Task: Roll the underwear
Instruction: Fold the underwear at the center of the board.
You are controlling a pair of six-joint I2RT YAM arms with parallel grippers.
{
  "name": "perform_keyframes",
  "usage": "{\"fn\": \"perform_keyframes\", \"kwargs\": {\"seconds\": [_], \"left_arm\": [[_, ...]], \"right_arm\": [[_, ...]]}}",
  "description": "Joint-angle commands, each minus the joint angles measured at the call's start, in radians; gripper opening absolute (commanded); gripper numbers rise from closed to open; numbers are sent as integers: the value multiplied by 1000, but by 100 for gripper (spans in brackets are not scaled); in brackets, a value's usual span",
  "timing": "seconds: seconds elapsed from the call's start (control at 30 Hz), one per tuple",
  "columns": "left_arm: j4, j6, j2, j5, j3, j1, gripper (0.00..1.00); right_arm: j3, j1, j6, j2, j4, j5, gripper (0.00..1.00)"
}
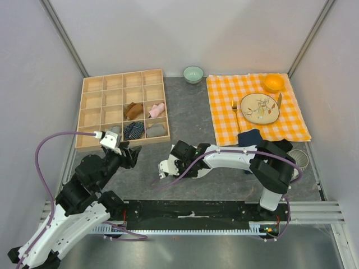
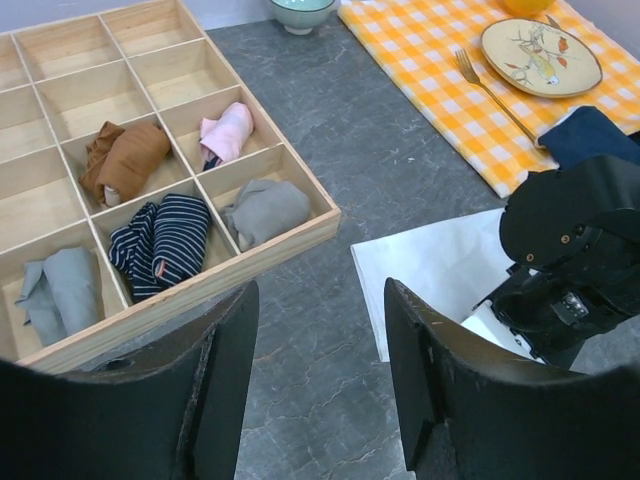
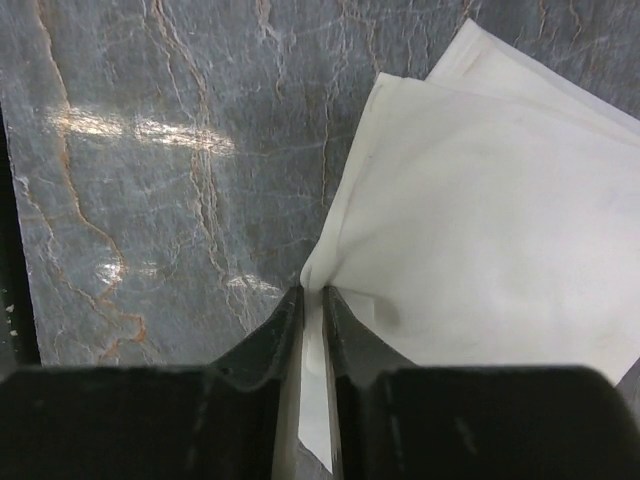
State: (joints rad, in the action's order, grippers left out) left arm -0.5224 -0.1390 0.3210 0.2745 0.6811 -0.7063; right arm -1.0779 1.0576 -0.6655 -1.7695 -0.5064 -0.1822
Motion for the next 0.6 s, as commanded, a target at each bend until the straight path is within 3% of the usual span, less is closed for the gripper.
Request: {"fn": "perform_keyframes", "kwargs": {"seconds": [0.0, 0.2, 0.4, 0.57], "left_arm": [[35, 35, 9, -44, -3, 8, 60], [35, 32, 16, -55, -2, 14, 60], [36, 27, 23, -77, -2, 16, 59], [36, 27, 36, -93, 0, 19, 59]], "right_arm": [[38, -1, 6, -36, -6, 44, 15], [50, -1, -28, 8, -88, -71, 4], [42, 1, -105, 80, -250, -278, 2], [32, -13, -111, 119, -284, -277, 0]]}}
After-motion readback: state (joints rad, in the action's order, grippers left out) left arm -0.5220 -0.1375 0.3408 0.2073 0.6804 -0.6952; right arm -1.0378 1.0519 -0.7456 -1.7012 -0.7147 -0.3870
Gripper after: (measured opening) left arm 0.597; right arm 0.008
